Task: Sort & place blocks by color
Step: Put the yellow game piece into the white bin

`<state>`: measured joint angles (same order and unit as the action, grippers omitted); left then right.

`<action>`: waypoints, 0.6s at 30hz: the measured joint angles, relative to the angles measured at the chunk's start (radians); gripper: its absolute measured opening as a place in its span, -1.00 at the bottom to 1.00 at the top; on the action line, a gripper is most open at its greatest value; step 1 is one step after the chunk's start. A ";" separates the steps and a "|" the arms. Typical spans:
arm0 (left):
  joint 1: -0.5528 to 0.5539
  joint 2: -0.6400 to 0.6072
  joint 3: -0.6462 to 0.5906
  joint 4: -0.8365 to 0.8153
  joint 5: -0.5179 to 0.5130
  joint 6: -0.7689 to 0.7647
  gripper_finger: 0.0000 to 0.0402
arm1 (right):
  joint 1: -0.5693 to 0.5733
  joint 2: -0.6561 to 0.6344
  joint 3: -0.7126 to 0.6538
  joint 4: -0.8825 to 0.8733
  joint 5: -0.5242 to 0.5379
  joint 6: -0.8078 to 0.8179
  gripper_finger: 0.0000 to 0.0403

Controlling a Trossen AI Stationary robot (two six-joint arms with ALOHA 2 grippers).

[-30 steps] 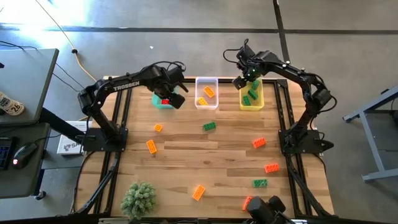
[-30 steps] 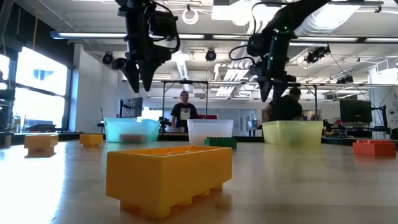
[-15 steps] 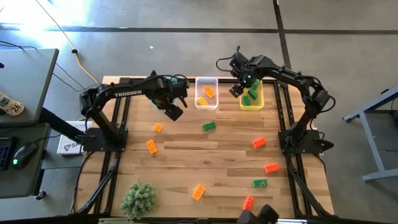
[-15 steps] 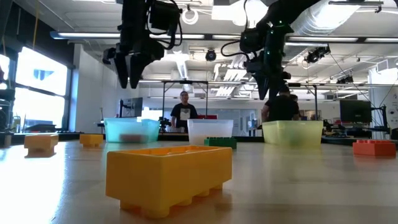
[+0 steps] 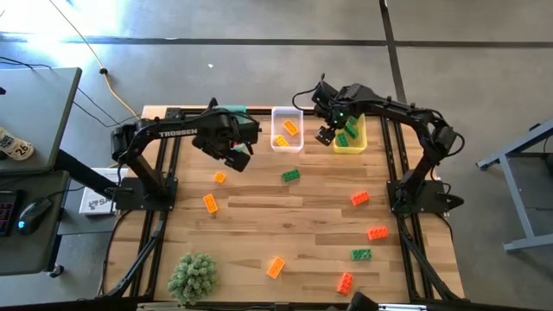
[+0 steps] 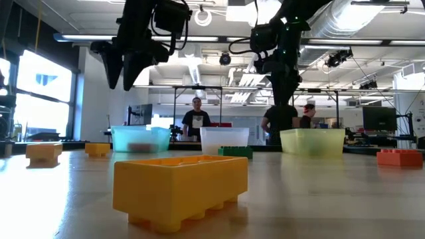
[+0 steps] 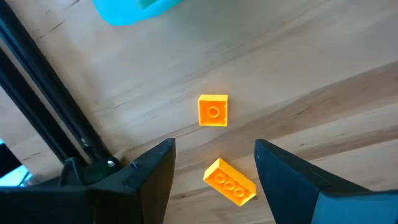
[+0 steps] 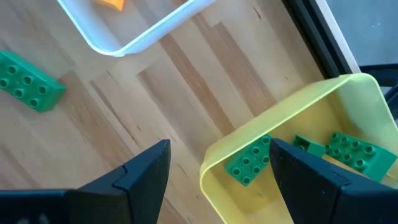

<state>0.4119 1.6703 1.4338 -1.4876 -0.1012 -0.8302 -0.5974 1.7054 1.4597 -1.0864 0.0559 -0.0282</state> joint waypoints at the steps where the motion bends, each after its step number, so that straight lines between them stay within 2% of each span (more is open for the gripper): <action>1: -0.005 0.000 -0.003 0.009 0.000 -0.013 0.03 | 0.003 0.000 0.000 0.003 0.000 -0.004 0.29; 7: -0.038 -0.010 -0.116 0.077 0.014 -0.095 0.04 | 0.005 0.000 0.000 0.007 -0.004 -0.034 0.29; 10: -0.042 -0.008 -0.185 0.146 0.053 -0.130 0.04 | 0.005 0.000 0.000 0.012 -0.004 -0.043 0.29; 18: -0.045 -0.008 -0.329 0.296 0.052 -0.137 0.04 | 0.005 0.000 0.000 0.051 -0.012 -0.027 0.29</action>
<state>0.3672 1.6619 1.1052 -1.1917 -0.0494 -0.9668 -0.5926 1.7054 1.4597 -1.0353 0.0437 -0.0549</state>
